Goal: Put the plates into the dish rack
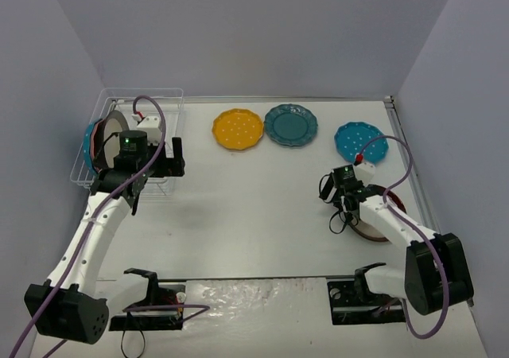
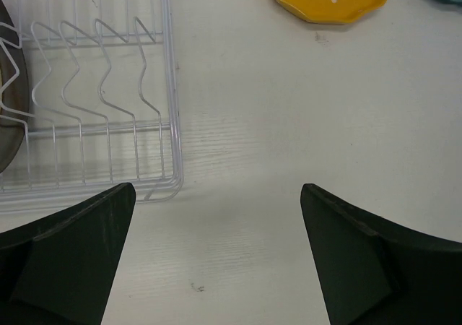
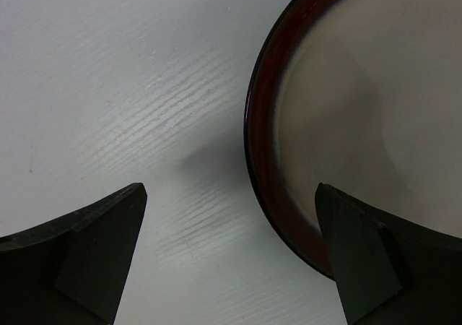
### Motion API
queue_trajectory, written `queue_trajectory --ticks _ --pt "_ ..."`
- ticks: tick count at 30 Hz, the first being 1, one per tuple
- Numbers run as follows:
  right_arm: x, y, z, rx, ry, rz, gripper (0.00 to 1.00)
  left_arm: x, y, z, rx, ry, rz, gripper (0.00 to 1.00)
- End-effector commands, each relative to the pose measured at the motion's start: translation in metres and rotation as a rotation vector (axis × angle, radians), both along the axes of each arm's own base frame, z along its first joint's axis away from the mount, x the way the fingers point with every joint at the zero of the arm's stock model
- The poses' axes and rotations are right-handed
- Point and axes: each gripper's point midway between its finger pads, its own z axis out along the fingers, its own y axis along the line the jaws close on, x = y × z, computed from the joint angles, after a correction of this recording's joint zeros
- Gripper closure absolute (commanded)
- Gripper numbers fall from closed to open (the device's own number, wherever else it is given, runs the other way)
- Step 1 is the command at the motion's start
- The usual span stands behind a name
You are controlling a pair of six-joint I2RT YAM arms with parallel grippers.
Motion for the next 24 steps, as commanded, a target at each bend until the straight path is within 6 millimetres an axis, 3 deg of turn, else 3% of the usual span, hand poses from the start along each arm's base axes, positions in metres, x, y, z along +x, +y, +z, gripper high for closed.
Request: queue_trajectory --ticks 1,4,11,16,24 --pt "0.013 0.005 -0.011 0.066 -0.018 -0.027 0.00 0.003 -0.009 0.052 -0.066 -0.146 -0.020 0.03" --pt "0.012 0.016 -0.026 0.116 0.017 0.012 0.00 0.001 -0.008 0.055 -0.068 -0.156 -0.020 0.03" --pt "0.025 0.058 -0.033 0.227 0.021 0.167 0.01 0.000 -0.007 0.057 -0.064 -0.160 -0.020 0.03" --pt "0.041 0.133 -0.020 0.299 -0.025 0.326 0.02 -0.002 -0.007 0.058 -0.067 -0.166 -0.019 0.03" --pt "0.047 0.244 -0.013 0.384 -0.030 0.540 0.03 -0.004 -0.002 0.062 -0.052 -0.182 -0.001 0.03"
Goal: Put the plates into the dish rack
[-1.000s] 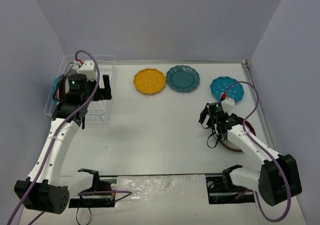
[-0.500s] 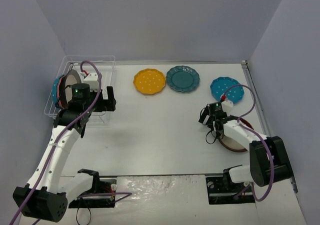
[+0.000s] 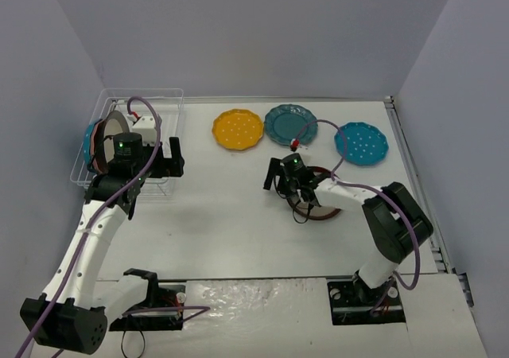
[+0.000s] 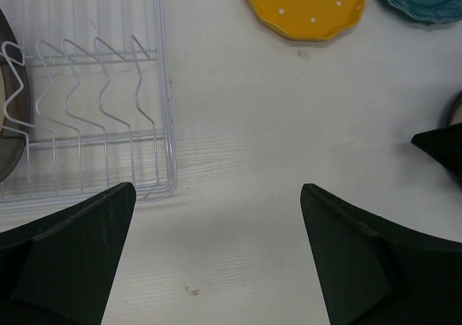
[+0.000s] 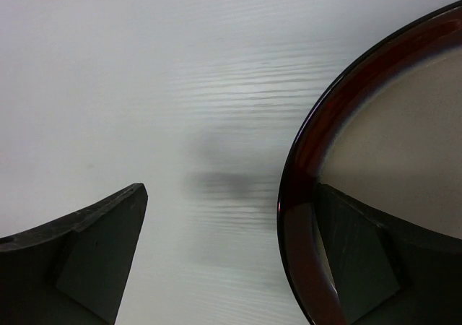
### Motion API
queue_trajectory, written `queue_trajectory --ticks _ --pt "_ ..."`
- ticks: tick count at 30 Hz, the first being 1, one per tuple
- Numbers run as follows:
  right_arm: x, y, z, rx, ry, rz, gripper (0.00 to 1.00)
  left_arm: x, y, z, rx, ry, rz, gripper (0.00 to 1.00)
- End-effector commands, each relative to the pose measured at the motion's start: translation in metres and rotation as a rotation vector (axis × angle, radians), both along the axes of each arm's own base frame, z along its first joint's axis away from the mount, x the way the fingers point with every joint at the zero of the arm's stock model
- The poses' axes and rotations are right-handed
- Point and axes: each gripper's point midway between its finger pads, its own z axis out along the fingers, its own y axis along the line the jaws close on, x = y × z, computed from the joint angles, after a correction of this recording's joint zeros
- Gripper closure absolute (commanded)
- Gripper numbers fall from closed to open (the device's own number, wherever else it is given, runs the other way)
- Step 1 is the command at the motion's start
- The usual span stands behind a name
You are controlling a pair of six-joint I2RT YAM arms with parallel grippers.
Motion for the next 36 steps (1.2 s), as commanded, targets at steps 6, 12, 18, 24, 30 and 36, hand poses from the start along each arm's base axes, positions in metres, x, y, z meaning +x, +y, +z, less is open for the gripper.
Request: queue_trajectory --ticks 6,12,18,24,30,36 --pt "-0.009 0.115 0.020 0.105 0.005 0.262 0.03 0.005 0.004 0.044 -0.017 -0.133 0.030 0.03" --pt "0.017 0.067 0.095 -0.035 -0.196 0.146 0.04 0.005 0.003 0.044 -0.026 -0.133 0.030 0.03" --pt "0.015 -0.040 0.097 -0.110 -0.131 -0.046 0.04 0.006 -0.001 0.043 -0.042 -0.126 0.017 0.03" --pt "-0.001 -0.086 0.061 -0.105 -0.023 -0.027 0.04 0.006 -0.001 0.042 -0.042 -0.125 0.021 0.03" --pt "-0.004 -0.094 0.033 -0.121 0.039 -0.029 0.07 0.006 0.000 0.042 -0.043 -0.126 0.022 0.03" --pt "0.000 -0.089 0.011 -0.077 0.080 -0.015 0.17 0.006 0.000 0.041 -0.041 -0.128 0.025 0.03"
